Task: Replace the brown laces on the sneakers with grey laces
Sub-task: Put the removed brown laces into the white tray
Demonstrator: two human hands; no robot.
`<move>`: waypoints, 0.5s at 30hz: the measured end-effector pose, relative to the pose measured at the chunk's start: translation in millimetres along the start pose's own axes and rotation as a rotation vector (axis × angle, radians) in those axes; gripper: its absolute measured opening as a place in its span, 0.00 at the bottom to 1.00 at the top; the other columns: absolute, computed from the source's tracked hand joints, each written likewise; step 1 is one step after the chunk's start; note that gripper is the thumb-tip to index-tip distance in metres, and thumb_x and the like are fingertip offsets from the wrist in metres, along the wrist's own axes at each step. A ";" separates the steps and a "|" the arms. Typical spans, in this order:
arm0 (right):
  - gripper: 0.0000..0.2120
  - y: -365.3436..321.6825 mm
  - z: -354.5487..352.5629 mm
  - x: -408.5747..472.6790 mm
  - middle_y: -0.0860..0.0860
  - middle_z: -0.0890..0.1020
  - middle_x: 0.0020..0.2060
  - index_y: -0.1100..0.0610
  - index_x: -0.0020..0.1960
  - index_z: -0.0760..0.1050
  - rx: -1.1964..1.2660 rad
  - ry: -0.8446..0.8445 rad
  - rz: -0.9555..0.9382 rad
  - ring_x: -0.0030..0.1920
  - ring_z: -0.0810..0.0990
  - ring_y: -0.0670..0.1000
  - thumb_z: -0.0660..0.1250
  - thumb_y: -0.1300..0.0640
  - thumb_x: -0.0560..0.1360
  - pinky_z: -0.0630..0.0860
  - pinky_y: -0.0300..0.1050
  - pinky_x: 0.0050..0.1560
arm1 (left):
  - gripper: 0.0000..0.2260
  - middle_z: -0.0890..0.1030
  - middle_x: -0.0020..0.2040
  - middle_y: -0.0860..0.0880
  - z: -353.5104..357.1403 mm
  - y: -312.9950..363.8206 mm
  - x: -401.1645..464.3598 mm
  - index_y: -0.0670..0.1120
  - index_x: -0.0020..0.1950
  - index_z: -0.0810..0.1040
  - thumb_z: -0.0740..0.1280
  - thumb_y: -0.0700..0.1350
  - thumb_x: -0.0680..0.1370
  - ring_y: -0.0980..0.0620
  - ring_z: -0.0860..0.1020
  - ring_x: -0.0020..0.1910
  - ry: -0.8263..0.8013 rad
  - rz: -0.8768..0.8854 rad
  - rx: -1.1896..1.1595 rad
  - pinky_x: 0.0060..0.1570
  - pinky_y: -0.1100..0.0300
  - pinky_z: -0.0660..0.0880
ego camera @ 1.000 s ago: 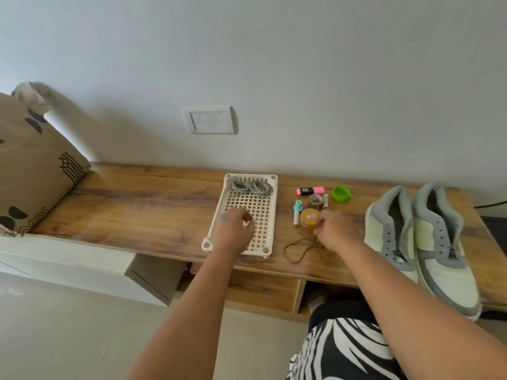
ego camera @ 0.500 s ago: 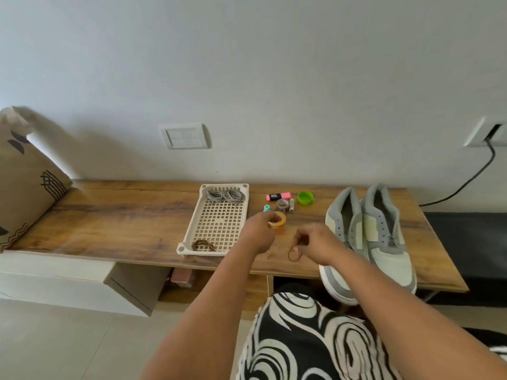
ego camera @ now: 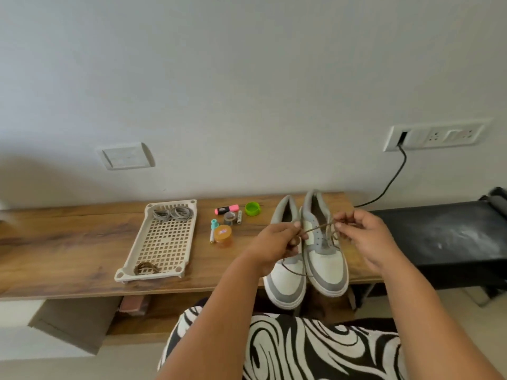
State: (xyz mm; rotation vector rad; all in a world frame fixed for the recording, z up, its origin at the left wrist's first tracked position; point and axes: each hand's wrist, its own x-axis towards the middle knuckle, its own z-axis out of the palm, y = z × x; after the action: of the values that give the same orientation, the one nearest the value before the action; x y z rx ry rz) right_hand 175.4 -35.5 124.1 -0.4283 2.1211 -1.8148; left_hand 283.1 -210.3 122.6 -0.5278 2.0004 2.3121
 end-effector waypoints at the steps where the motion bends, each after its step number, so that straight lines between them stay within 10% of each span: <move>1: 0.11 8.0 -4.8 2.5 0.55 0.83 0.48 0.53 0.47 0.80 -0.149 -0.001 0.021 0.48 0.80 0.51 0.68 0.69 0.75 0.76 0.40 0.47 | 0.14 0.68 0.30 0.52 -1.1 -1.5 1.5 0.43 0.45 0.78 0.60 0.48 0.84 0.55 0.68 0.30 -0.024 -0.064 -0.067 0.51 0.52 0.77; 5: 0.12 14.2 -3.5 8.1 0.48 0.74 0.61 0.47 0.59 0.77 -0.982 -0.167 0.014 0.58 0.74 0.50 0.67 0.58 0.77 0.72 0.39 0.53 | 0.14 0.67 0.30 0.52 -4.9 -7.6 10.7 0.44 0.44 0.77 0.60 0.50 0.84 0.56 0.67 0.28 0.036 -0.144 -0.074 0.53 0.50 0.79; 10: 0.18 -2.3 40.9 10.3 0.43 0.76 0.60 0.47 0.69 0.71 -0.724 -0.331 -0.164 0.58 0.74 0.44 0.64 0.56 0.80 0.68 0.31 0.51 | 0.11 0.73 0.34 0.52 2.9 -18.0 27.4 0.43 0.50 0.80 0.60 0.46 0.84 0.58 0.68 0.29 0.097 -0.009 0.030 0.35 0.63 0.69; 15: 0.09 10.0 41.8 16.9 0.44 0.81 0.41 0.48 0.56 0.78 -0.651 -0.179 -0.245 0.39 0.78 0.41 0.61 0.56 0.81 0.69 0.29 0.33 | 0.10 0.74 0.35 0.51 -16.8 -10.8 33.4 0.42 0.50 0.81 0.61 0.43 0.83 0.58 0.67 0.30 0.079 0.032 0.026 0.34 0.67 0.66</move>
State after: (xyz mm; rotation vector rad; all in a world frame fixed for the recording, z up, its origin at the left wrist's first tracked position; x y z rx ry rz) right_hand 177.7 -78.5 107.4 -0.9975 2.5719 -1.0817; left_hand 258.2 -231.1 101.1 -0.5992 2.0856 2.3157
